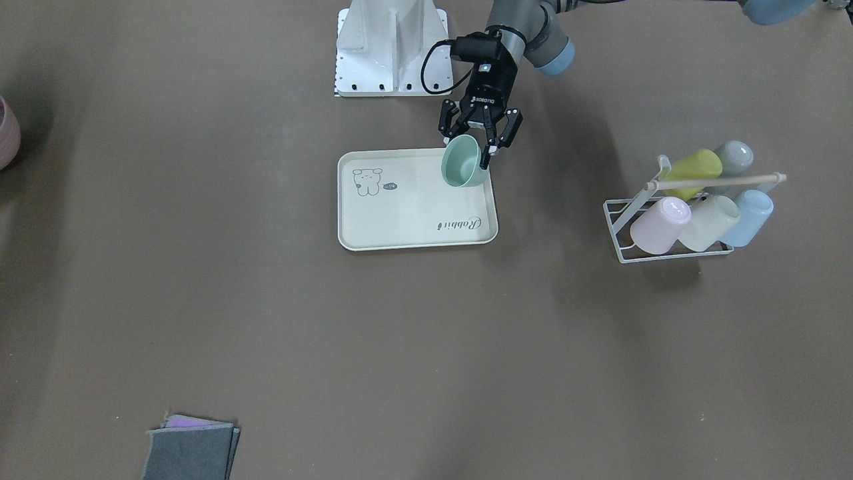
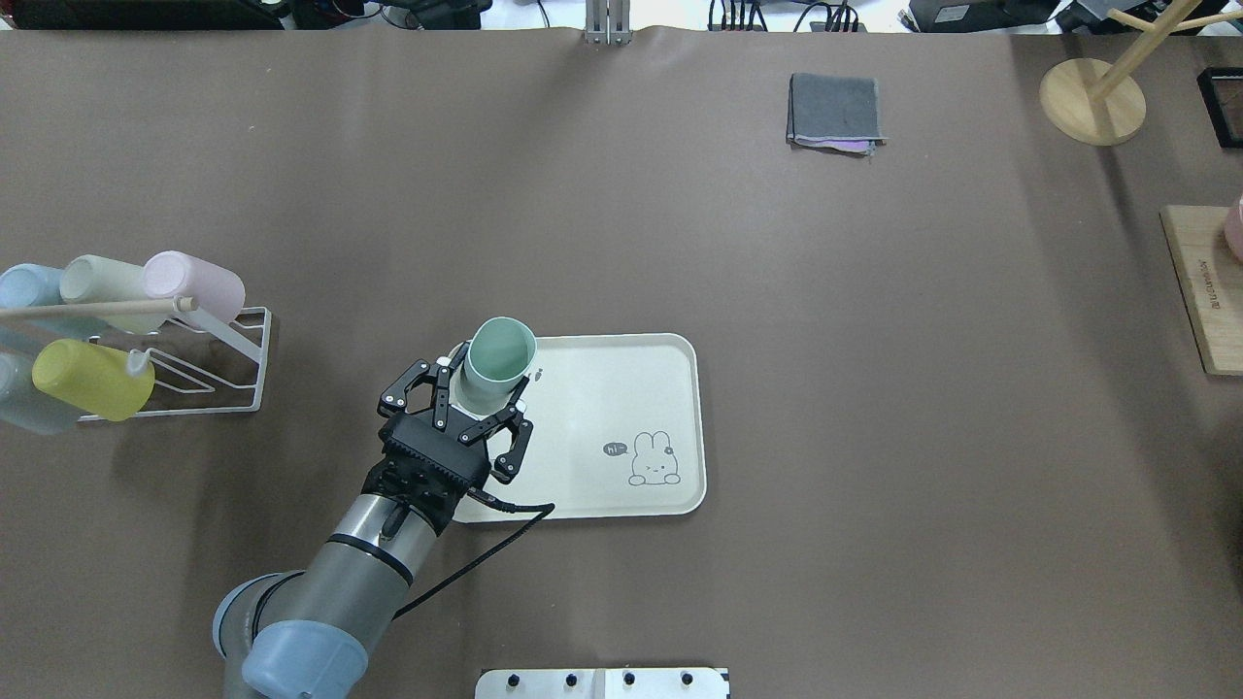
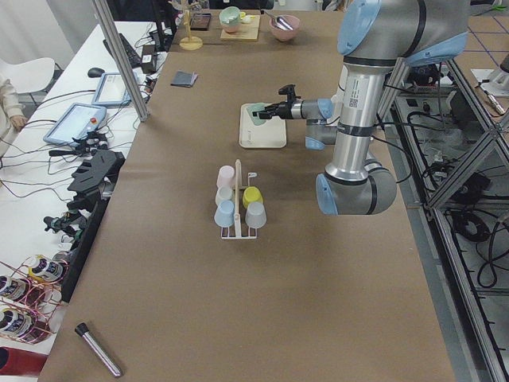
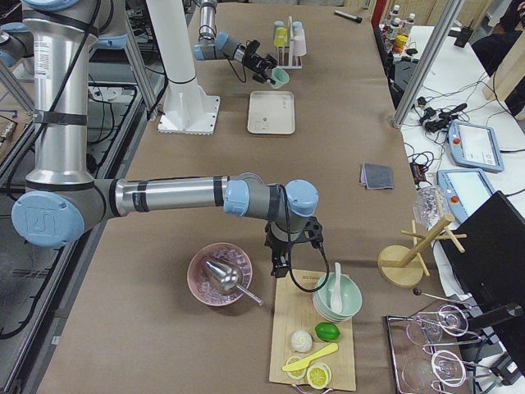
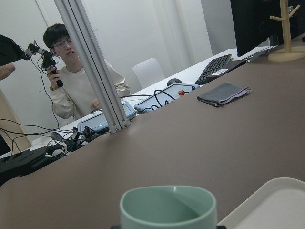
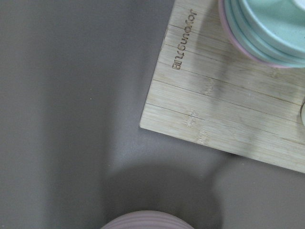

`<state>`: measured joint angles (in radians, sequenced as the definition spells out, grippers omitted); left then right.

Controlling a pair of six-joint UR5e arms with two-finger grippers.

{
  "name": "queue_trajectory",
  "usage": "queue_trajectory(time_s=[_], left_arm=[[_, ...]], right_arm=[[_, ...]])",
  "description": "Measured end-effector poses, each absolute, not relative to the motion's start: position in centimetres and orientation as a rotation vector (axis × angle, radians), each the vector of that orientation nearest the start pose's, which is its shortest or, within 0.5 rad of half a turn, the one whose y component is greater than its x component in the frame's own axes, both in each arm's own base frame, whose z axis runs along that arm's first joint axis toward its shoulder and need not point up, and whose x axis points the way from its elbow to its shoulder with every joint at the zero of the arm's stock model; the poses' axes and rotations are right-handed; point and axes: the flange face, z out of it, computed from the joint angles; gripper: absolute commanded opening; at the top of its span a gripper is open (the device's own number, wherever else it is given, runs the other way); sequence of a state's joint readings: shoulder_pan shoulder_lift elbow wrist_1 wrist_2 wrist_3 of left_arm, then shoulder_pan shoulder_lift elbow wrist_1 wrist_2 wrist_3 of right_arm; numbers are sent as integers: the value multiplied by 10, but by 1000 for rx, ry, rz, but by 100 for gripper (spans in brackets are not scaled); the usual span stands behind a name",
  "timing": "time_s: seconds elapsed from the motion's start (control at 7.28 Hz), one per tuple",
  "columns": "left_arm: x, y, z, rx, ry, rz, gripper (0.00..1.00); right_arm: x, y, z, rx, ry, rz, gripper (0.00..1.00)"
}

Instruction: Pick up and place green cup on tray

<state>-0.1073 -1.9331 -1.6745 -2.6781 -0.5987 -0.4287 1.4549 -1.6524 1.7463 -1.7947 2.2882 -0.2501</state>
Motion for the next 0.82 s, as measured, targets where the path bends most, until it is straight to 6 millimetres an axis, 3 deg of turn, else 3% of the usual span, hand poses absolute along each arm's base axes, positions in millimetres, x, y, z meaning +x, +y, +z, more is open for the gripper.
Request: queue_trajectory(time_s=[0.55,0.82], left_arm=[[564,-278,308,1343,740,-25,64],[573,-281,308,1333,749,-42,66]], right_arm=[[21,-444,637,-75,-737,-290,100],[26,-440,638,-73,-737,-281,100]])
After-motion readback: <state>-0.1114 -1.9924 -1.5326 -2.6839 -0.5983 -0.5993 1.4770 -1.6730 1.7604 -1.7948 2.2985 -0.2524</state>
